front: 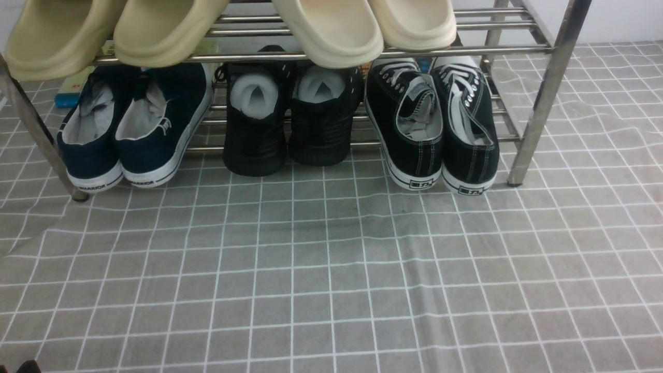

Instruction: Take the shoes off the shelf with your hand from the grey coffee tablecloth.

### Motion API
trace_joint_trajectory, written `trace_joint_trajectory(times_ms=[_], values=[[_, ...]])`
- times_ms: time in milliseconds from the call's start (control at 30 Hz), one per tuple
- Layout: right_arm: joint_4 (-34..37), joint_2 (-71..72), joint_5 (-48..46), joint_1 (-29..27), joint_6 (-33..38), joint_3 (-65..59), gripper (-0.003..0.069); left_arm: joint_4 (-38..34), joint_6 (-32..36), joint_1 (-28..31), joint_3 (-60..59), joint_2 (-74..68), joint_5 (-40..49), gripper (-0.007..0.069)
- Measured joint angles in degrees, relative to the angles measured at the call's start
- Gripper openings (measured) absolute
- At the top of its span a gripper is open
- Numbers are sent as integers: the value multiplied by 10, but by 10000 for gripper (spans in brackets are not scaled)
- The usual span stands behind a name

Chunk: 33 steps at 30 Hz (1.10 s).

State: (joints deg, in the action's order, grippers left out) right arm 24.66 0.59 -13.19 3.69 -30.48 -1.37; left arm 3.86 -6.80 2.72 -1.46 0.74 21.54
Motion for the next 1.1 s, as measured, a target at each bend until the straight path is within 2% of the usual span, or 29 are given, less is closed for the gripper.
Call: trace_joint_trajectory(times_ms=[100,200,267,333,400,467,600,633,667,700,733,833,900,933,1100], values=[[-11,0,27,0,13,3,210,0,0,0,0,0,0,240],[-37,-13,26,0,68,45,106,0,0,0,0,0,0,240],[-77,-61,3,0,125,107,6,0,0,0,0,0,0,240],[-108,-124,-38,0,162,165,-10,0,0,0,0,0,0,240],[-130,-165,-74,0,175,202,-9,0,0,0,0,0,0,240],[-162,-294,-202,0,190,273,3,0,0,0,0,0,0,240],[-146,-465,-317,0,231,346,17,0,0,0,0,0,1,240],[-135,-490,-323,1,247,352,19,0,0,0,0,0,1,240],[-107,-545,-329,7,294,374,25,0,0,0,0,0,1,240],[-97,-553,-330,9,301,377,27,0,0,0,0,0,1,240],[-55,-609,-331,25,360,405,36,0,0,0,0,0,1,240],[-8,-697,-331,64,419,470,61,0,0,0,0,0,1,240],[-7,-730,-331,83,424,503,71,0,0,0,0,0,1,240],[-15,-776,-331,113,423,557,90,0,0,0,0,0,1,240],[-82,-860,-332,181,369,673,134,0,0,0,0,0,1,240]])
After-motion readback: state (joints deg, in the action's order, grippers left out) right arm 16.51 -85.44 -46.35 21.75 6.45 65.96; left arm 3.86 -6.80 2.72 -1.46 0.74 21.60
